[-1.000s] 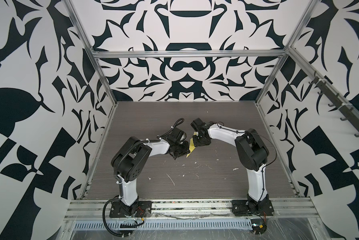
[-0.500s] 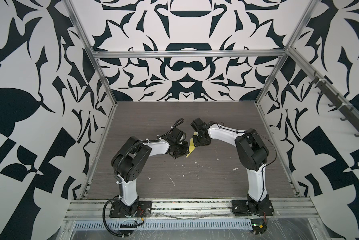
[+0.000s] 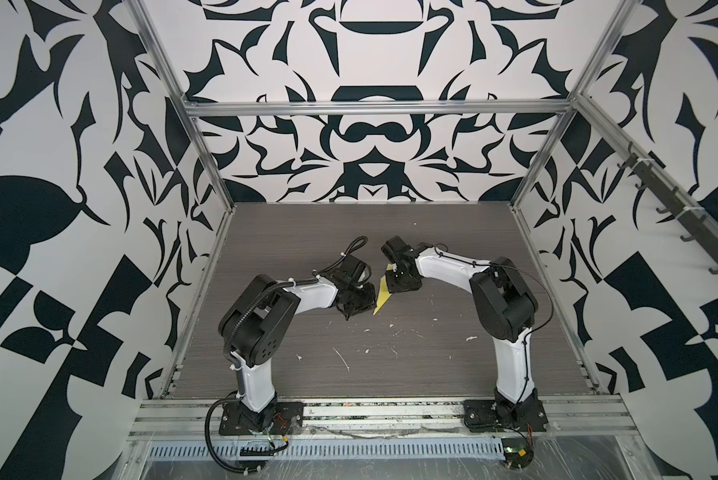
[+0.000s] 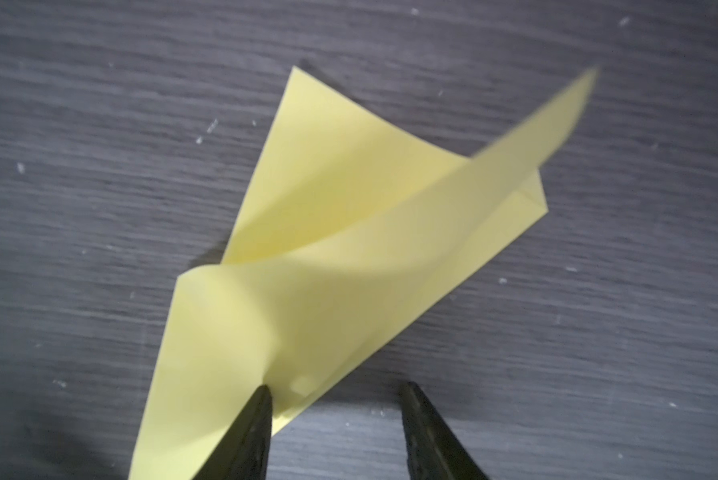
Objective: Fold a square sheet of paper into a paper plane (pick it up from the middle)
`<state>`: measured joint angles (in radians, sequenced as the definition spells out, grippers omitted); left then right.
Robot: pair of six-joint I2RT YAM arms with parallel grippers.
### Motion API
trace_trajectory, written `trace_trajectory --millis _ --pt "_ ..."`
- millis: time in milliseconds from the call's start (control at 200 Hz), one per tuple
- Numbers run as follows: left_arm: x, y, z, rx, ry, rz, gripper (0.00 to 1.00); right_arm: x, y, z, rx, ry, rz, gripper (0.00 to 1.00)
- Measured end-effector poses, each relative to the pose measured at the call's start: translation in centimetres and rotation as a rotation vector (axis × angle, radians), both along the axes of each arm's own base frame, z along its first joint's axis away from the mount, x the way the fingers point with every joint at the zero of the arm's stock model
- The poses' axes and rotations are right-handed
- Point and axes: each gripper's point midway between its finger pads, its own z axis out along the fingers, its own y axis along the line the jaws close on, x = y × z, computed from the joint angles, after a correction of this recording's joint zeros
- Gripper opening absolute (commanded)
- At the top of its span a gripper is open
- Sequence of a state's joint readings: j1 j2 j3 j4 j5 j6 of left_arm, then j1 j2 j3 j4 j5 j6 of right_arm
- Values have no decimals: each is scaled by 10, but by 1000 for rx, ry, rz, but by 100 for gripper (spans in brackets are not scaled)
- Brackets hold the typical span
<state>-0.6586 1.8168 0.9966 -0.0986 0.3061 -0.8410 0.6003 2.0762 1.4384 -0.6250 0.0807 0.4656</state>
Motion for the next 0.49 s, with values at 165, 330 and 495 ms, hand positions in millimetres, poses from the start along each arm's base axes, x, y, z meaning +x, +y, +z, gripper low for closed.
trace_trajectory --millis 165,330,495 --pt "6 -13 27 -77 -67 -19 2 0 0 0 0 0 -2 50" --pt "6 -20 22 -86 -53 -28 1 0 0 -1 -2 4 -3 50" --pt "8 -22 10 -68 -23 -20 1 0 0 -1 -2 4 -3 50"
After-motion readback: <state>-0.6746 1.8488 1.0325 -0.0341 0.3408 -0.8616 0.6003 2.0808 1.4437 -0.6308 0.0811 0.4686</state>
